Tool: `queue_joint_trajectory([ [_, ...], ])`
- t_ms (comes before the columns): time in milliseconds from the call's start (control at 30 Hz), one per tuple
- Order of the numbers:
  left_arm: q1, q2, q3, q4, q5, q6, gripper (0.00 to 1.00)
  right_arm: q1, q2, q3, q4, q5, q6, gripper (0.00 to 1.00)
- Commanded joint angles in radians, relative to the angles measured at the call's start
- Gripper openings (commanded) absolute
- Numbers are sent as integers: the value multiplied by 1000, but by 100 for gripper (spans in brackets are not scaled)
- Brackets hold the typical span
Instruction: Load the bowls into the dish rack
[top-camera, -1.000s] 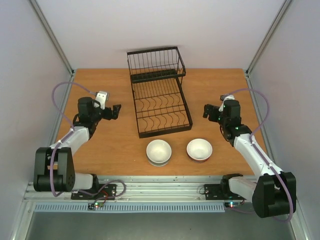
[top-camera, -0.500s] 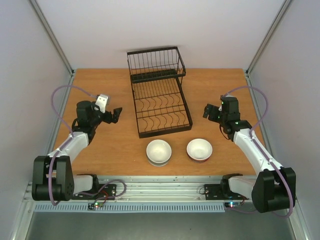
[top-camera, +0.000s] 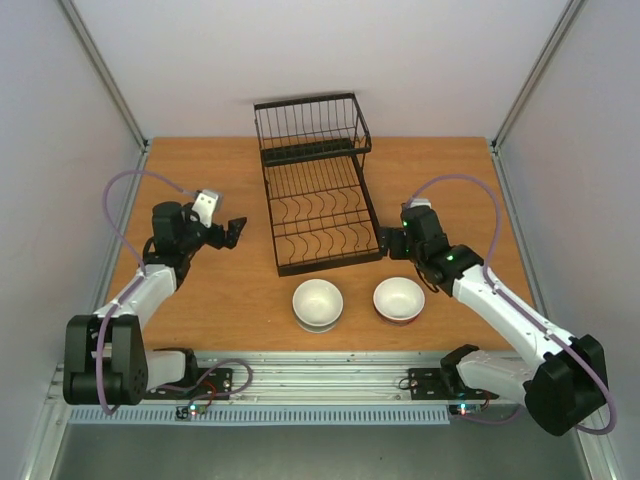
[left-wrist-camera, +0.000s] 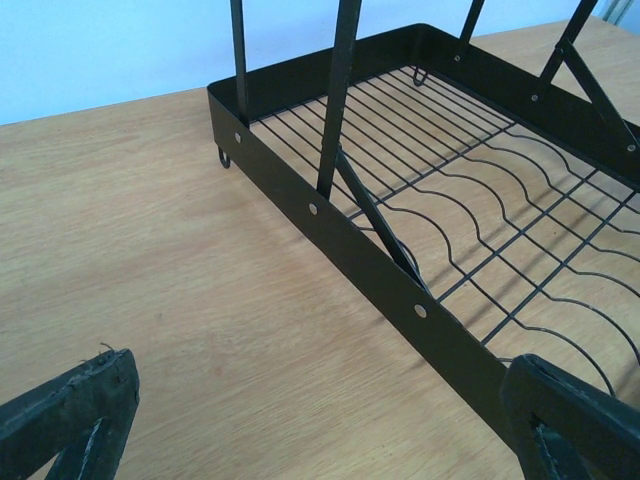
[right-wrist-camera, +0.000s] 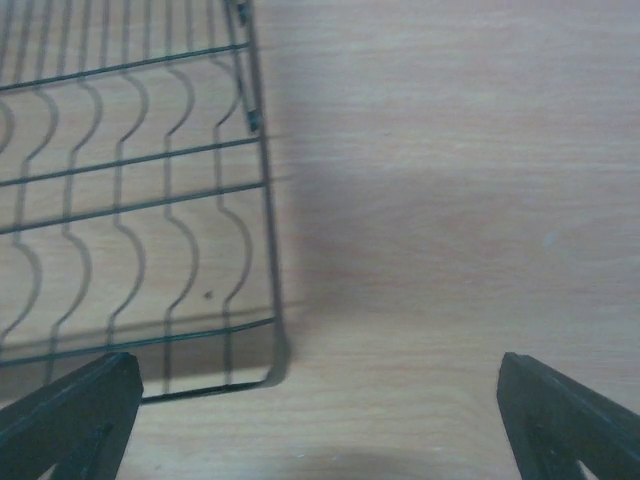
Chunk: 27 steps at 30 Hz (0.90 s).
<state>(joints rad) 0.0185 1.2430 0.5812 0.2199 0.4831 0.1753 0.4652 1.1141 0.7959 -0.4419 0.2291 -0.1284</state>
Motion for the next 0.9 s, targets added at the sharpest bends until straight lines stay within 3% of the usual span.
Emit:
queue_joint_trajectory([
  [0, 3, 9, 35, -12, 35, 24, 99, 4, -23, 55, -74, 166, 8, 93],
  [100, 3, 21, 51, -34, 35, 20, 99, 4, -19, 96, -113, 145, 12, 64],
  [133, 2, 23, 56, -39, 35, 20, 99, 4, -10, 116, -133, 134, 11, 62],
  [233, -2, 26, 61, -51, 39, 18, 99, 4, 49, 196, -211, 10, -4, 97],
  [267, -6, 25, 64, -57, 41, 19, 99, 10, 68, 217, -232, -29, -1, 98],
  [300, -10, 26, 69, -66, 41, 21, 99, 25, 81, 229, -242, -47, -1, 93],
  [367, -14, 35, 93, -115, 40, 27, 99, 73, 85, 230, -241, -14, -3, 60],
  [400, -14, 41, 109, -142, 40, 33, 99, 97, 85, 230, -242, 2, -2, 49],
  [500, -14, 57, 134, -186, 47, 34, 99, 148, 96, 238, -261, -47, 15, 26],
  [633, -50, 58, 154, -215, 69, 36, 99, 272, 138, 264, -314, -102, 31, 11],
  [733, -59, 53, 170, -274, 100, 44, 99, 382, 181, 280, -350, -56, 45, 21],
  [867, -107, 43, 191, -348, 128, 74, 93, 452, 191, 270, -374, 129, 79, 17],
])
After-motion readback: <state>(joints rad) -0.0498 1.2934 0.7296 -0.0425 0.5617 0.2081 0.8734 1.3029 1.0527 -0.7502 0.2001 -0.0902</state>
